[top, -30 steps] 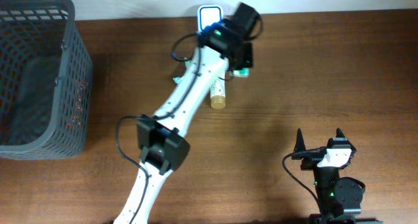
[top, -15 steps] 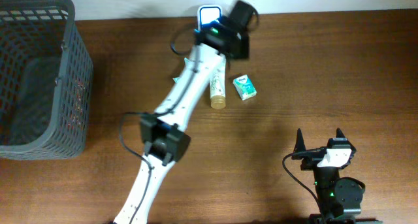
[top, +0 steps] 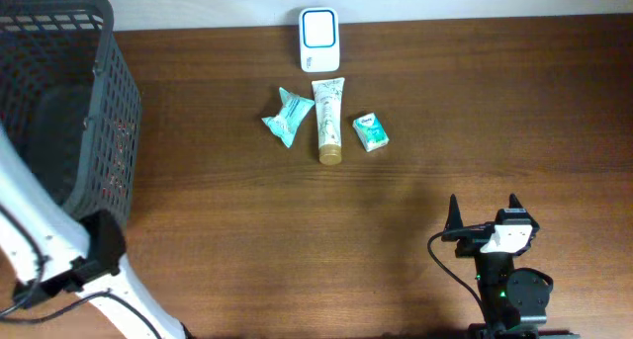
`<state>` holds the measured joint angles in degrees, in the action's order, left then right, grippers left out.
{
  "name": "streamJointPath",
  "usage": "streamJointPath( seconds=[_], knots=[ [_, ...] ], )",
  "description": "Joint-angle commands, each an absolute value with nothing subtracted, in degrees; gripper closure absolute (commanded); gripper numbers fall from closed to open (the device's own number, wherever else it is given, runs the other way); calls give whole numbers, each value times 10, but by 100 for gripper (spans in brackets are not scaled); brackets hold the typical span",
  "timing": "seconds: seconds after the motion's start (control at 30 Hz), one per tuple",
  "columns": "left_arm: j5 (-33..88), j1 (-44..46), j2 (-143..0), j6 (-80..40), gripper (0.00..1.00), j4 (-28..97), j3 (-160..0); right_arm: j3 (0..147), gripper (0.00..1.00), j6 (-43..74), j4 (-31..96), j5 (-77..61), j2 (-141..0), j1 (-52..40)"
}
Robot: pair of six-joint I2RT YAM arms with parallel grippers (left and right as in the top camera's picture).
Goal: Scan the item barcode
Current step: 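Place the green tissue pack right of the white tube, then grasp the orange snack bar from the basket with the left gripper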
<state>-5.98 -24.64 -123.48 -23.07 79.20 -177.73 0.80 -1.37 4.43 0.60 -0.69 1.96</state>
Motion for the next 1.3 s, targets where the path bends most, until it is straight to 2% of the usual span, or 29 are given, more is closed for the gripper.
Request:
streamJointPath(
  seconds=[0.0, 0.2, 0.3, 0.37, 0.47, 0.53, 0.63, 0.77, 0.83, 0.87, 0.97, 1.03, 1.2, 1.27],
  knots=[
    [-58, -310, -1241, -140, 1, 808, -1716, 3, 1, -12, 46, 7, -4, 23],
    [-53, -343, -1241, 57, 1, 772, -1425, 3, 1, -12, 46, 7, -4, 23],
    [13, -343, -1241, 125, 0, 739, -1304, 3, 1, -13, 46, 7, -4, 23],
    [60, -342, -1241, 168, 4, 725, -1246, 3, 1, -13, 46, 7, -4, 23],
    [76, -343, -1241, 177, 13, 720, -1206, 3, 1, -12, 46, 7, -4, 23],
    [106, -343, -1241, 177, 12, 716, -1190, 3, 1, -13, 46, 7, -4, 23],
    [110, -343, -1247, 177, 7, 717, -1163, 3, 1, -13, 46, 7, -4, 23],
    [131, -339, -1250, 197, 9, 716, -1127, 3, 1, -12, 46, 7, -4, 23],
    [158, -339, -1251, 208, 24, 716, -1124, 3, 1, -12, 46, 7, -4, 23],
    [169, -338, -1251, 214, 25, 715, -1124, 3, 1, -12, 46, 7, -4, 23],
    [168, -327, -1257, 216, 13, 709, -1124, 3, 1, -12, 46, 7, -4, 23],
    [168, -316, -1268, 224, 8, 706, -1124, 3, 1, -13, 46, 7, -4, 23],
    [162, -303, -1308, 226, 9, 709, -1124, 3, 1, -12, 46, 7, -4, 23],
    [145, -303, -1324, 226, 15, 712, -1124, 3, 1, -12, 46, 7, -4, 23]
  ],
)
